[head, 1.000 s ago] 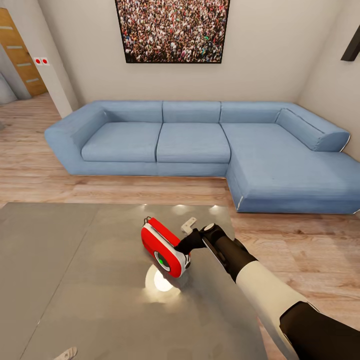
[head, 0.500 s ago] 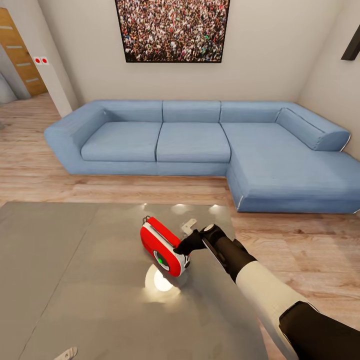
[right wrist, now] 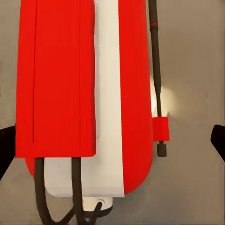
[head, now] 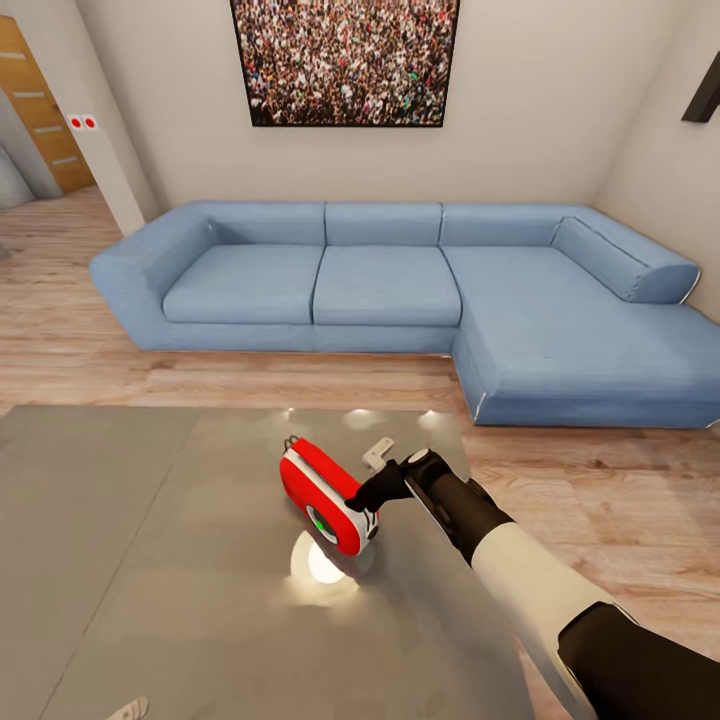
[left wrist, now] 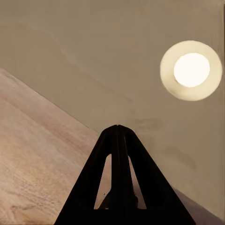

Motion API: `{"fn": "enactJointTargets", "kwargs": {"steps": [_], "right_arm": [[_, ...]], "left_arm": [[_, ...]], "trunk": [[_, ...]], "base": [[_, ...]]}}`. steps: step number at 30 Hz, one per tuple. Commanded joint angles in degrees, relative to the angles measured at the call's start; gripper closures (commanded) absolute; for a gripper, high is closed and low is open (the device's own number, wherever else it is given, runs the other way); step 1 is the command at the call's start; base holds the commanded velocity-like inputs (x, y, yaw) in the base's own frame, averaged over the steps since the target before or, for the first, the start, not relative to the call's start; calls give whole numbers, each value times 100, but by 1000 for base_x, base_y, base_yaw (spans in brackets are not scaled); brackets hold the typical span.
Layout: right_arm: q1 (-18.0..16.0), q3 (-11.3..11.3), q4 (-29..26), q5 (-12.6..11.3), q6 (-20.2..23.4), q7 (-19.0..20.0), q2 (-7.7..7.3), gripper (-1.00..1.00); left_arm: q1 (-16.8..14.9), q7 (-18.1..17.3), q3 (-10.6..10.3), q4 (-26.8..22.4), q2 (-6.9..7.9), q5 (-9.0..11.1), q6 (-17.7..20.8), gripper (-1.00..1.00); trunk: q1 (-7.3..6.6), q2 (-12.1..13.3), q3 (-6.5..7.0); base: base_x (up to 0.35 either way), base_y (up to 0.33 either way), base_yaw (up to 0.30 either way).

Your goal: Turn on the radio receiver that's on the table in the living room.

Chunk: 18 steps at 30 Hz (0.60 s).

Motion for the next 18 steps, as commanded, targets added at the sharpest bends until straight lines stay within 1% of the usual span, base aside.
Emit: {"fn": "enactJointTargets", "kwargs": {"steps": [1,4,18], "right_arm": [[0,0,0,1,0,0,0,-100],[0,0,0,1,0,0,0,-100],[0,0,0,1,0,-8,0,-100]], "left_arm": [[0,3,0,27,1,0,-67,100],[0,6,0,66,2,0,-171,100],[0,7,0,72,3,0,-187,100]], "trunk": [[-23,42,19],[-88,162,72],[-396,723,324]], "base": [[0,0,0],[0,0,0],[0,0,0]]}}
